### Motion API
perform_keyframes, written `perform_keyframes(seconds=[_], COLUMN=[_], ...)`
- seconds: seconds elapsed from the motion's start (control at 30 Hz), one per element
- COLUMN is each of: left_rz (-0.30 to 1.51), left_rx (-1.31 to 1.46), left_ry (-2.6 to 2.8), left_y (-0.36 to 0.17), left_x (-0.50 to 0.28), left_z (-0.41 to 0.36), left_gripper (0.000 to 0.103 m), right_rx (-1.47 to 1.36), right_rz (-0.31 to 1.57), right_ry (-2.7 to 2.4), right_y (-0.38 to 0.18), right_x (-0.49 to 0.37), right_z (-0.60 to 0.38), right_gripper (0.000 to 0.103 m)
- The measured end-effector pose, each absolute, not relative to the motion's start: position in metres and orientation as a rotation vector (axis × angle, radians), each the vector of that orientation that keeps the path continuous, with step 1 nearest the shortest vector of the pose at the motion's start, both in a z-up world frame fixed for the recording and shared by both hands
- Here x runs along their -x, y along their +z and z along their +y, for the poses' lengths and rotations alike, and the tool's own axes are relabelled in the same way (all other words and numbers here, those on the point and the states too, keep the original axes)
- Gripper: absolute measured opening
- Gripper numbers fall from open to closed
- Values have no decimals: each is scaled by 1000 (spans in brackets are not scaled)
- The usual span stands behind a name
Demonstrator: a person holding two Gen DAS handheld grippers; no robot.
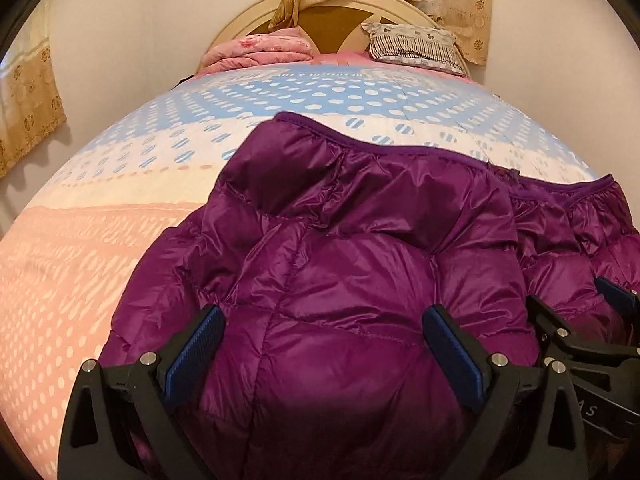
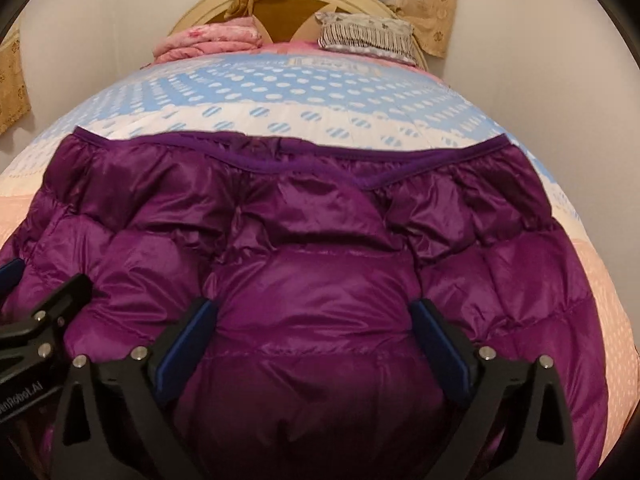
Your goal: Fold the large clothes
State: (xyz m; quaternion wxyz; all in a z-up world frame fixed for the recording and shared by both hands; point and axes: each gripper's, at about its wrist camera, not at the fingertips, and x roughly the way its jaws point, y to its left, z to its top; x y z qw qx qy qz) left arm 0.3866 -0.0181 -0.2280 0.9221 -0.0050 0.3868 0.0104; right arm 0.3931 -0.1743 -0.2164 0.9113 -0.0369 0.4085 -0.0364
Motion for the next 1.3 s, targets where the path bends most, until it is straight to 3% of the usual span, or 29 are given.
perform_keyframes(seconds=[0.23, 0.4, 0.73, 0.8, 0.83, 0.87, 0.93, 1.0, 1.1, 1.3], left_rz=[805, 691, 763, 758, 765, 785, 788, 778, 748, 703], left_rx=[1, -9, 288, 283, 287, 291, 279, 290, 299, 272], left_ry=[43, 91, 99, 37, -3, -37, -39, -70, -92, -94], left_y=[-222, -194, -230, -225, -225, -226, -227, -224, -214, -197], left_x=[-380, -314, -277, -279, -283, -288, -294, -291, -279, -262], left_z=[-13, 25, 91, 80, 73, 67, 63, 64, 70, 73], left_gripper=[100, 100, 100, 88, 69, 56, 45, 18, 8, 7], right_rx=[67, 36, 156, 144, 146, 154, 168, 168, 177, 172], right_rz=[856, 767, 792, 804, 805, 804, 804, 807, 809, 817], right_ry=[-56, -55, -70, -63, -65, -70, -78, -80, -82, -106], right_y=[-212, -189, -221, -221, -221, -222, -222, -222, -221, -221], right_x=[-388, -321, -300, -301, -301, -301, -302, -301, -302, -301], right_z=[-175, -167, -144, -151, -150, -149, -148, -145, -143, -134], right_gripper=[102, 99, 103, 103, 103, 103, 103, 103, 103, 103])
